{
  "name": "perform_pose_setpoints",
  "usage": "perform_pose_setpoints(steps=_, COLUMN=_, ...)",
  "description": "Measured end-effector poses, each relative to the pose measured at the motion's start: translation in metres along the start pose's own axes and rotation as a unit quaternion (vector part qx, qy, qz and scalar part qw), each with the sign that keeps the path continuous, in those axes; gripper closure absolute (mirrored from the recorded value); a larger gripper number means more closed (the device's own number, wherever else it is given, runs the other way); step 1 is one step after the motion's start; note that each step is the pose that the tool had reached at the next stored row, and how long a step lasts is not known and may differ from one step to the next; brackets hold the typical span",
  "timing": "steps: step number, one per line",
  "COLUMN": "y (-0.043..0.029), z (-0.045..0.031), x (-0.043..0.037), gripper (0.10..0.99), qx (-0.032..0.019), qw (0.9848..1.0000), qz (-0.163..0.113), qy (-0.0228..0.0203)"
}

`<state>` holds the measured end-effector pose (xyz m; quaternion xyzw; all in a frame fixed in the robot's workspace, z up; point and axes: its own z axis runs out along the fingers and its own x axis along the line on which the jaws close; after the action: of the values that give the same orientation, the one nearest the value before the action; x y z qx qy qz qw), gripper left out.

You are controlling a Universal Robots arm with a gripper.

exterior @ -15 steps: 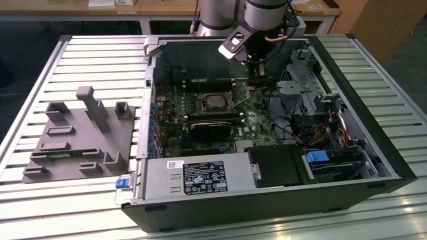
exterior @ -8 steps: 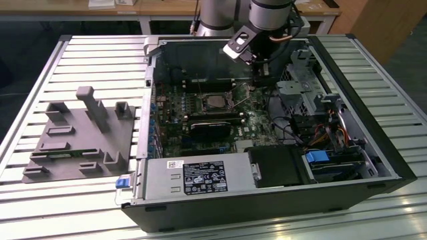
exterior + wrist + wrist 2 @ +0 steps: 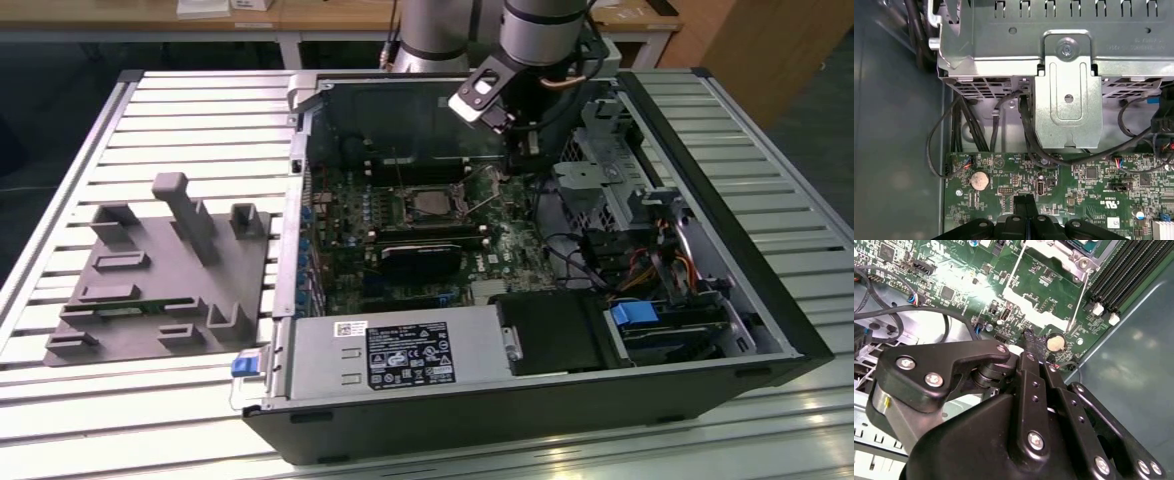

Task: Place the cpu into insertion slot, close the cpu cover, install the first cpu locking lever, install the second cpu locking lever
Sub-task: 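Close the cpu cover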

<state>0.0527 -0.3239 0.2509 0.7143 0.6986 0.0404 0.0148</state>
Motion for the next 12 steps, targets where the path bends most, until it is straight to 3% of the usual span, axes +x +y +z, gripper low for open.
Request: perform_pose_setpoints(steps=12, y=-0.0008, z=0.0105, x=-0.0004, gripper=0.980, qx=0.0002, qw=1.0000, qz=0.000, qy=0.0001)
